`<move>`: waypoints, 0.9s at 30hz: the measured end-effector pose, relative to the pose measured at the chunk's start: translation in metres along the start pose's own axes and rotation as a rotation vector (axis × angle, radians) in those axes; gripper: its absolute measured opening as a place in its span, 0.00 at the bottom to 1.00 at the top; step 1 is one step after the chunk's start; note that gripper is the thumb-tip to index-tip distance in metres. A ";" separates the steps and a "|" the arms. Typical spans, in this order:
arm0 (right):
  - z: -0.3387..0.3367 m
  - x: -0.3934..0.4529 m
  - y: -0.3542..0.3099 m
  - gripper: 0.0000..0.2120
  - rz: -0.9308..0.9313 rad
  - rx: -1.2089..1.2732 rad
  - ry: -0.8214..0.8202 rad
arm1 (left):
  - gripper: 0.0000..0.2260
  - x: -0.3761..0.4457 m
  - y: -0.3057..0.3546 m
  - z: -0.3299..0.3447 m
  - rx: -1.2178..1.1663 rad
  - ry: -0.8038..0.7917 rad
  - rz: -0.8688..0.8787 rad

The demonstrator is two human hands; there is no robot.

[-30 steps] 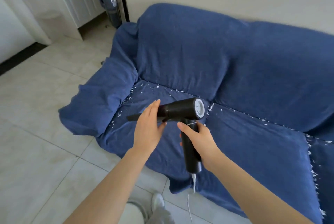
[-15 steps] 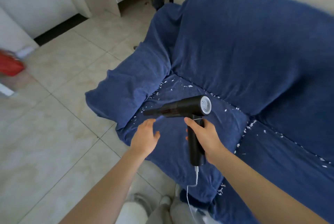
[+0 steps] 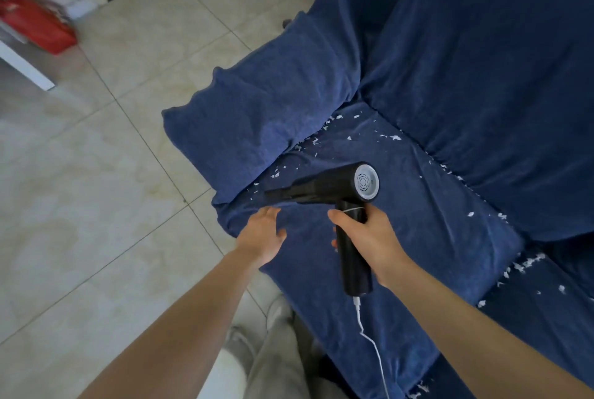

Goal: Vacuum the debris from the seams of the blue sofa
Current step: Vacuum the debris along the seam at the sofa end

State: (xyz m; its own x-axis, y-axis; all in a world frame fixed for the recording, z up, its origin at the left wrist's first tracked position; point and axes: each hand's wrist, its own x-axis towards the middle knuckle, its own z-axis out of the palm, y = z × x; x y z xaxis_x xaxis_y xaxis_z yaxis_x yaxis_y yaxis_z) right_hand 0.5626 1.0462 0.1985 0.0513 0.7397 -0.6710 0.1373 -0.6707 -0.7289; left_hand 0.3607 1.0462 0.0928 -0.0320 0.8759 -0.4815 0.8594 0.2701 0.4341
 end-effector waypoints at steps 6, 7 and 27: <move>0.029 0.058 0.030 0.11 -0.020 -0.073 0.017 | 0.26 0.061 -0.035 0.039 0.115 0.019 0.016; 0.033 0.065 0.033 0.10 -0.020 -0.086 0.016 | 0.26 0.069 -0.041 0.045 0.140 0.008 0.019; 0.044 0.107 0.062 0.12 -0.188 -0.313 0.093 | 0.25 0.095 -0.117 0.130 0.217 0.164 0.109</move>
State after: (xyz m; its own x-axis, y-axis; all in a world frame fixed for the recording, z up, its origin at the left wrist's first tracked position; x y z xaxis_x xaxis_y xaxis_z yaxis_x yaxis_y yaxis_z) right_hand 0.5331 1.0814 0.0749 0.0836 0.8598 -0.5037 0.4482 -0.4839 -0.7516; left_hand 0.3233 1.0459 -0.1027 -0.0007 0.9529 -0.3034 0.9508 0.0946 0.2950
